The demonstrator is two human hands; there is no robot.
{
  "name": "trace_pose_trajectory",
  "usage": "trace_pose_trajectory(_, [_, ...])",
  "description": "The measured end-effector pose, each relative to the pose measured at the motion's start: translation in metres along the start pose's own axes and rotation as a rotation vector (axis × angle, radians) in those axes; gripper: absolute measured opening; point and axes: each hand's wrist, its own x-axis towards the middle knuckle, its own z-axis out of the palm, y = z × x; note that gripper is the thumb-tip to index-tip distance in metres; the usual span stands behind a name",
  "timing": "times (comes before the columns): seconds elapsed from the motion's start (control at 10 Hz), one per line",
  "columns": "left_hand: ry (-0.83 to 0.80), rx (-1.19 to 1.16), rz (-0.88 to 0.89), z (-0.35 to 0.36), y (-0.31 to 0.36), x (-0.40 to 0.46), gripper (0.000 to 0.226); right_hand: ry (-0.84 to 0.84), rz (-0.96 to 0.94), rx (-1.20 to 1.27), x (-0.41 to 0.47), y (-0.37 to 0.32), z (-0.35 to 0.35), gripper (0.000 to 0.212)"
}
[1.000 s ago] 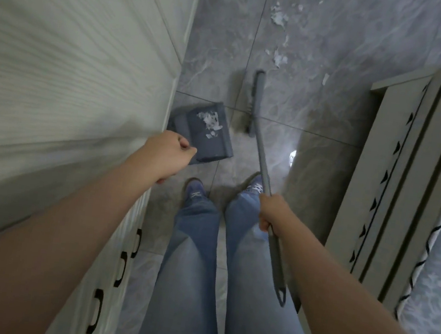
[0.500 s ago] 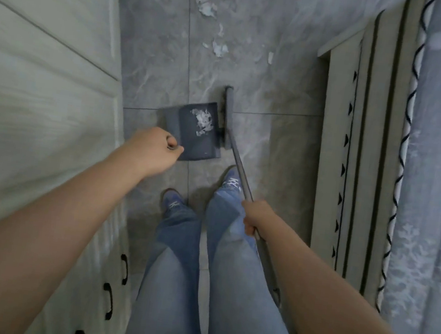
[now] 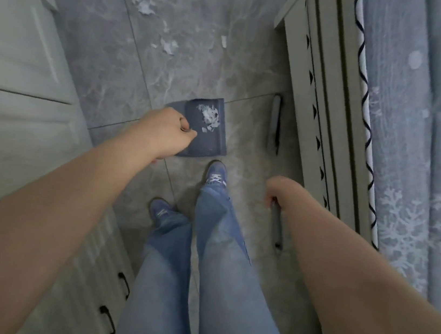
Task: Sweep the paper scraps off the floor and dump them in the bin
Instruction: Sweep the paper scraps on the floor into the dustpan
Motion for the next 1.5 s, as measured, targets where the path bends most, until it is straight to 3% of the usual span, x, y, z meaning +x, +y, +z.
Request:
trace_pose_trajectory(0.1, [-0.05, -0.067, -0.023, 0.001, 0.018, 0.005, 0.026, -0.017, -0.084, 0.317, -0.002, -0.002, 0.018, 0.009])
trace_pose_trajectory(0.2, [-0.059, -0.031, -0.026, -0.006, 0.036, 0.011, 0.024, 0.09, -0.04, 0.765, -0.004, 0.014, 0.043, 0.03])
trace_pose_trajectory(0.3, [-0.055, 0.086, 0.003, -0.012, 0.056, 0.017, 0.029, -0.01, 0.08, 0.898, -0.001, 0.031, 0.049, 0.03])
trace_pose_trajectory(0.4, [-0.052, 0.207, 0.028, -0.015, 0.074, 0.024, 0.032, 0.026, 0.107, 0.611, -0.007, 0.05, 0.023, 0.01])
trace_pose_trajectory(0.5, [-0.051, 0.265, 0.042, -0.014, 0.081, 0.032, 0.034, 0.035, 0.103, 0.535, 0.001, 0.055, 0.007, 0.03])
trace_pose_trajectory(0.6, [-0.047, 0.24, 0.024, -0.016, 0.084, 0.038, 0.034, -0.062, 0.024, 0.734, -0.008, 0.046, -0.007, 0.013])
trace_pose_trajectory(0.7, [-0.068, 0.22, -0.003, -0.021, 0.088, 0.04, 0.028, -0.124, -0.078, 1.115, 0.001, 0.035, 0.001, 0.026])
trace_pose_trajectory(0.8, [-0.077, 0.198, -0.001, -0.021, 0.085, 0.039, 0.023, -0.047, -0.063, 1.257, -0.01, 0.028, 0.017, 0.014])
trace_pose_trajectory(1.0, [-0.098, 0.181, 0.04, -0.025, 0.086, 0.042, 0.029, -0.011, -0.031, 1.0, -0.028, 0.016, 0.01, 0.019])
trace_pose_trajectory(1.1, [-0.101, 0.177, 0.079, -0.026, 0.086, 0.045, 0.029, -0.076, -0.108, 0.934, -0.021, 0.004, -0.007, 0.006])
trace_pose_trajectory(1.2, [-0.118, 0.175, 0.087, -0.029, 0.078, 0.05, 0.026, -0.064, -0.046, 1.194, -0.012, -0.014, -0.005, 0.012])
trace_pose_trajectory(1.3, [-0.147, 0.2, 0.106, -0.04, 0.07, 0.053, 0.026, -0.016, -0.048, 1.155, -0.019, -0.024, -0.004, 0.038])
trace_pose_trajectory(1.4, [-0.133, 0.185, 0.12, -0.066, 0.054, 0.052, 0.024, 0.028, 0.021, 1.085, -0.038, -0.049, -0.014, 0.039])
trace_pose_trajectory(1.5, [-0.094, 0.124, 0.09, -0.099, 0.03, 0.048, 0.026, 0.122, -0.036, 0.61, -0.069, -0.074, -0.043, 0.022])
